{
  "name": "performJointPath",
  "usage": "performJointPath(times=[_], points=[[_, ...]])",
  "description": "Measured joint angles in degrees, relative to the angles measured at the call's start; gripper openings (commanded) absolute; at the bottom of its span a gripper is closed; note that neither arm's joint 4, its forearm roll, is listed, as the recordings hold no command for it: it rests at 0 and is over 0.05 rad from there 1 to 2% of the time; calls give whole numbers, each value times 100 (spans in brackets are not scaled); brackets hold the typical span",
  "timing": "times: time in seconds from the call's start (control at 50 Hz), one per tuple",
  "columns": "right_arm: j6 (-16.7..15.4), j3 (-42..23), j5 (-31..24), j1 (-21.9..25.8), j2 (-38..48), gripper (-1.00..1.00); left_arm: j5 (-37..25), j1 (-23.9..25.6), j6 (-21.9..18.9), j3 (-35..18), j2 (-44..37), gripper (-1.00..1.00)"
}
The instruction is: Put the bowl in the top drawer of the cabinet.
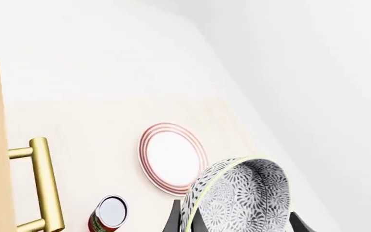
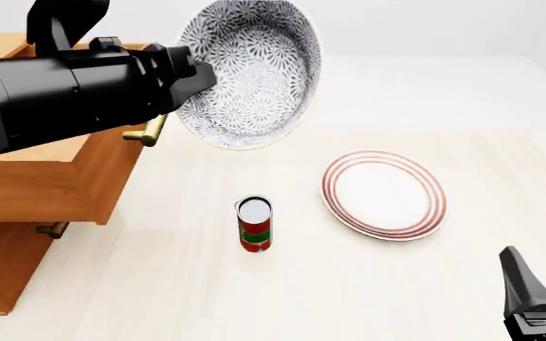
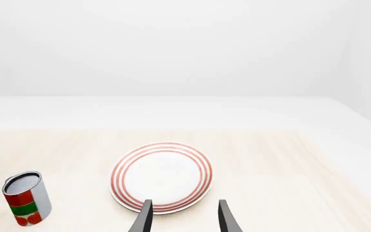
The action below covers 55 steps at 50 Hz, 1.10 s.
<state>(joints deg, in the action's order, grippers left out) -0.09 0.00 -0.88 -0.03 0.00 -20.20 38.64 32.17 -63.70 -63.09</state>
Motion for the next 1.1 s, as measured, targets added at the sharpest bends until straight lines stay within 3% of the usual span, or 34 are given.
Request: performJointPath(times=[1.1], points=[[0, 0, 0, 0, 0, 100, -897, -1352, -120, -296, 1072, -100]])
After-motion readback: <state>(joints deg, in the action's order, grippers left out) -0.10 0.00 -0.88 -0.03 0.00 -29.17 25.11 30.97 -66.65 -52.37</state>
